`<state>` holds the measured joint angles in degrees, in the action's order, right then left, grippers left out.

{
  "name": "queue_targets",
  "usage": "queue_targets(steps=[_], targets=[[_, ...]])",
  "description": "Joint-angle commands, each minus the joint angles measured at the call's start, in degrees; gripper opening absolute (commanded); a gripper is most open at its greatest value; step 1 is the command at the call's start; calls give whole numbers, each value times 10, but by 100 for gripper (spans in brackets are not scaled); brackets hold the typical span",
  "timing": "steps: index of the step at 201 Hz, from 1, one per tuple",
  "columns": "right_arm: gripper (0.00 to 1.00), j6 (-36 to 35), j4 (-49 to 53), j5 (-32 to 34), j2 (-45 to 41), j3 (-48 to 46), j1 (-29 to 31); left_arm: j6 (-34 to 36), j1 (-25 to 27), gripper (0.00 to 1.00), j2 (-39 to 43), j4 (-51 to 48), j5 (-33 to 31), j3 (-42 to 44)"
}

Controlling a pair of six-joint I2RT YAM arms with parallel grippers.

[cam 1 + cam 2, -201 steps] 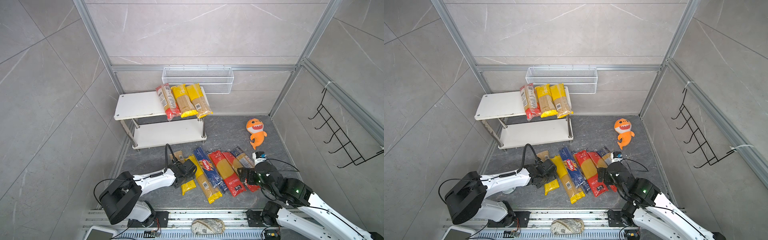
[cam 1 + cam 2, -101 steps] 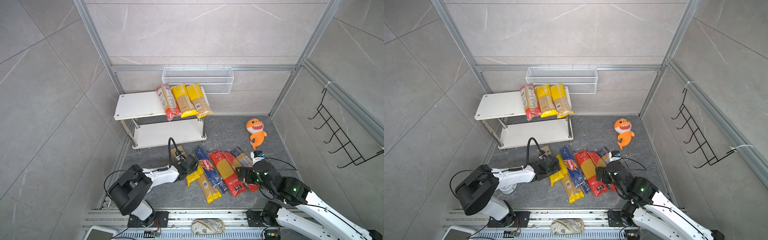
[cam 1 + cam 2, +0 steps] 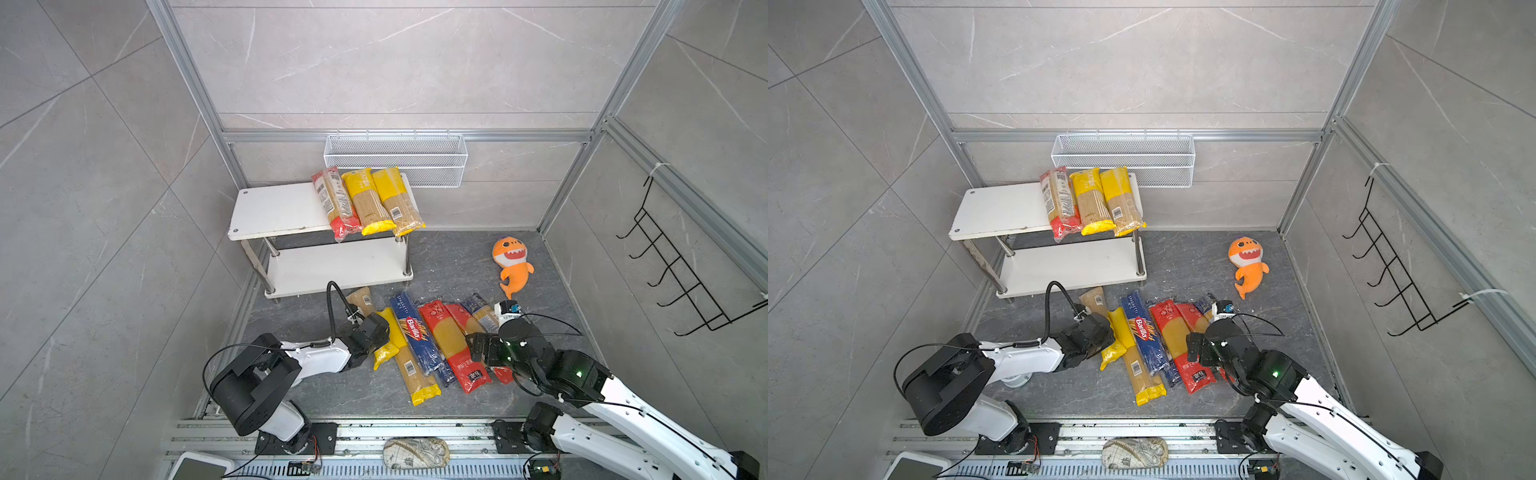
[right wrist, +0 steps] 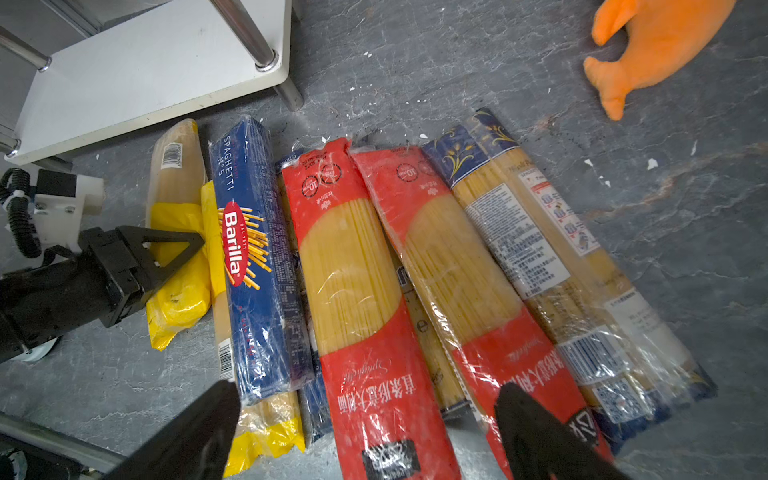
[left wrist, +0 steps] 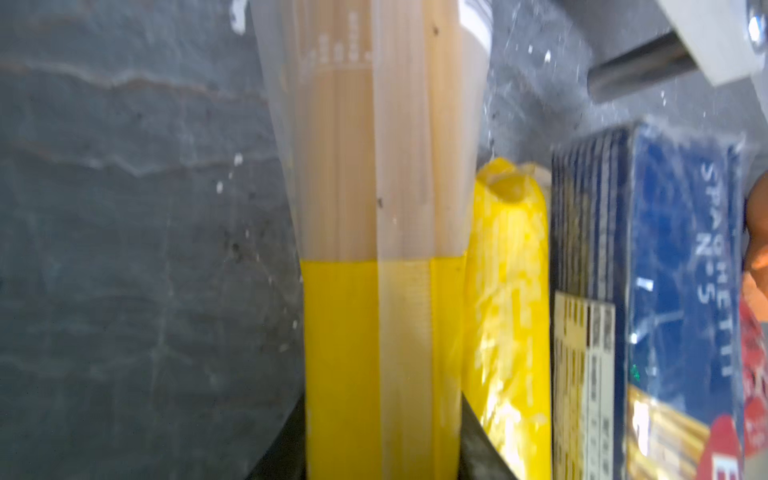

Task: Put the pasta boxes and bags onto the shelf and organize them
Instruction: 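Grasp the yellow-and-tan spaghetti pack with the left gripper, then lift the yellow-and-tan pack upright with the left gripper toward the shelf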

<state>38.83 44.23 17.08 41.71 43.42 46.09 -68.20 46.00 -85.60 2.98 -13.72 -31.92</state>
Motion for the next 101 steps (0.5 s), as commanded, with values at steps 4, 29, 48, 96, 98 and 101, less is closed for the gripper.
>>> queue_targets(steps=[4, 29, 48, 96, 98, 101], targets=[[99, 0, -13, -9, 3, -5, 3, 16, 15, 0, 27, -282, 124, 49], [99, 1, -21, -22, 8, -2, 3, 40, 15, 0, 131, -378, 94, 23], [99, 2, -29, -33, 16, 3, 3, 48, 15, 0, 218, -455, 71, -1], [99, 8, -48, -53, 31, 8, 3, 61, 15, 0, 400, -630, 30, -64], [99, 8, -48, -53, 31, 8, 3, 61, 15, 0, 403, -637, 30, -67], [99, 8, -49, -54, 32, 8, 4, 62, 15, 0, 413, -646, 26, -71]])
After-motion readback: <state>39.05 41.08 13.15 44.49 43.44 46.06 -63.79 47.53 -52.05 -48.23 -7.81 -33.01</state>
